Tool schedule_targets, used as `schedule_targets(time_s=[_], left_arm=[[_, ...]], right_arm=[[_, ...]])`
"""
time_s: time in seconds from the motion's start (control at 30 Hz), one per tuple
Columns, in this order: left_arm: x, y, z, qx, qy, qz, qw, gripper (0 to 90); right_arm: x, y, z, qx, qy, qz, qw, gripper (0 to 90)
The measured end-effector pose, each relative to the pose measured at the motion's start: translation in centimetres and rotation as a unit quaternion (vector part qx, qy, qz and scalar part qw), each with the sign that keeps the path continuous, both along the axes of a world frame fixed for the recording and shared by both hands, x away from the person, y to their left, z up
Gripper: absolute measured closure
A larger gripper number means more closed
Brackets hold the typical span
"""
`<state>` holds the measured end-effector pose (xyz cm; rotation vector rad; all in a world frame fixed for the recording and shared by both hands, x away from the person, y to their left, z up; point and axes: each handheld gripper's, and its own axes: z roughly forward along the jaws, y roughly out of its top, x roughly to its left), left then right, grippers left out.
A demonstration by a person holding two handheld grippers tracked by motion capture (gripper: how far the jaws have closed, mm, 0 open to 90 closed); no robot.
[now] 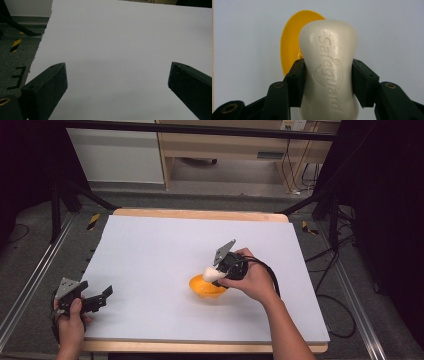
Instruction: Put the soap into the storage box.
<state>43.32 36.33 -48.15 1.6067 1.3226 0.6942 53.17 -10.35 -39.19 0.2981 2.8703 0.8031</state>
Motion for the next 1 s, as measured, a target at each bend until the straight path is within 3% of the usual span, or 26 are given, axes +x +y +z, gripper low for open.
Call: schedule_targets(time_s=[0.23, 0.5, 0.6, 0.7, 1.0], left_arm=[[0.0, 0.0, 0.0, -0.005, -0.001, 0.001, 1.0000, 1.9], [0.0, 0.0, 0.0, -0.002, -0.001, 0.001, 1.0000, 1.9], [0.0, 0.1, 0.0, -0.001, 0.000, 0.000, 1.0000, 1.9], [0.0, 0.1, 0.0, -0.001, -0.001, 0.000, 1.0000, 1.9], [0.0, 0.0, 0.0, 0.001, 0.001, 0.000, 1.0000, 1.9]], right_arm=[[0.2, 1.5, -0.7, -0.016, 0.009, 0.017, 0.9997, 49.5], [0.5, 1.7, -1.4, -0.031, 0.019, 0.027, 0.9990, 49.4], [0.6, 1.5, -1.7, -0.024, 0.020, 0.021, 0.9993, 47.6], [0.7, 1.1, -1.5, 0.020, 0.032, 0.002, 0.9993, 33.3], [0.3, -1.4, -0.9, 0.046, 0.025, -0.058, 0.9970, 18.3]])
